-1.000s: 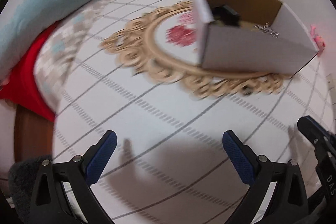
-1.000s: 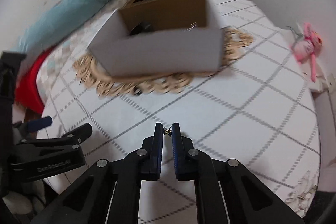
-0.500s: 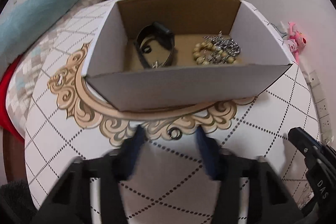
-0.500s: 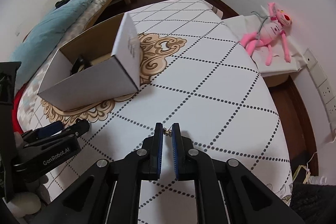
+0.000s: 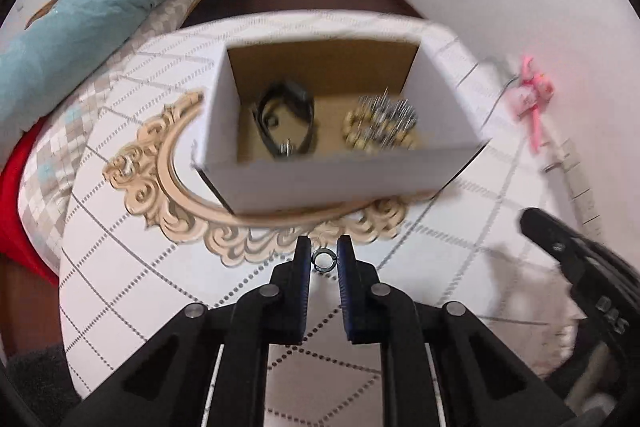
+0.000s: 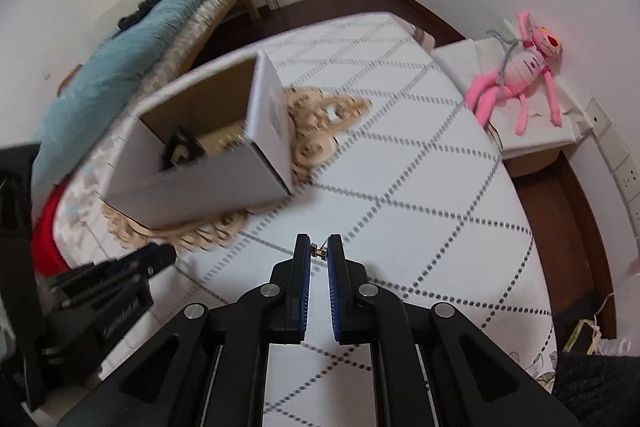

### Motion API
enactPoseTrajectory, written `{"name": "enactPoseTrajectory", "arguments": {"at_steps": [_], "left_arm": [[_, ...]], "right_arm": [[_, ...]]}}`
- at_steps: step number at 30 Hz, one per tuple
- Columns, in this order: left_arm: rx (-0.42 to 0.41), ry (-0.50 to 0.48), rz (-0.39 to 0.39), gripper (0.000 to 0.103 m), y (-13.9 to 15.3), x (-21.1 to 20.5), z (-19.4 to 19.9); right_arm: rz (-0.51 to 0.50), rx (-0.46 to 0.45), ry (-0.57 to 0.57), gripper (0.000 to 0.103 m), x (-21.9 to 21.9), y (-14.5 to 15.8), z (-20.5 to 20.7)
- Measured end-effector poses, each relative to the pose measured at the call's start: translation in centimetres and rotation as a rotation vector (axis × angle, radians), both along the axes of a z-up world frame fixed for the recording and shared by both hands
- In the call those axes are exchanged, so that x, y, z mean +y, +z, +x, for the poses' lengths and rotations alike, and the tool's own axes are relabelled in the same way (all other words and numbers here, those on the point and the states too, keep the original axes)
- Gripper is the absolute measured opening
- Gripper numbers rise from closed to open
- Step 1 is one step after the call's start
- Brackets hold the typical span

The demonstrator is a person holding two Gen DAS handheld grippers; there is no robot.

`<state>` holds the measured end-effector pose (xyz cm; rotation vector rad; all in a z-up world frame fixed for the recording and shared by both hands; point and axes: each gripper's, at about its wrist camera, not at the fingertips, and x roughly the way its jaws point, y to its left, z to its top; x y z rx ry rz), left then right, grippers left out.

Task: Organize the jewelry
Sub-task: 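Grasp the last gold earring with the right tool while the left tool grasps the other black ring, then carry the black ring into the box with the left tool while the right tool drops the earring in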

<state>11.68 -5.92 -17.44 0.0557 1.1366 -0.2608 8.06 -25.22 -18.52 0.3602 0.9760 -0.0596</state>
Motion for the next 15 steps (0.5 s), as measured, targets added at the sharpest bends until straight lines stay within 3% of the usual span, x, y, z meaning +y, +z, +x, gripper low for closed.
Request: {"name": "enactPoseTrajectory", "arguments": {"at_steps": [6, 10, 15], "left_arm": [[0.018, 0.004, -0.121, 0.011, 4.8, 1.4, 4.8], [0.049, -0.013, -0.127, 0.011, 5.4, 1.2, 8.4], [0.126, -0.014, -0.162, 0.011, 4.8, 0.8, 12.5]], "right_arm": [[0.079, -0.056, 0.097, 0.009, 0.8, 4.3, 4.1], [0.109, -0.041, 0.161, 0.009, 1.2, 5.2, 9.2], [0.13, 0.031, 0.213, 0.009, 1.4, 4.4, 14.1]]}}
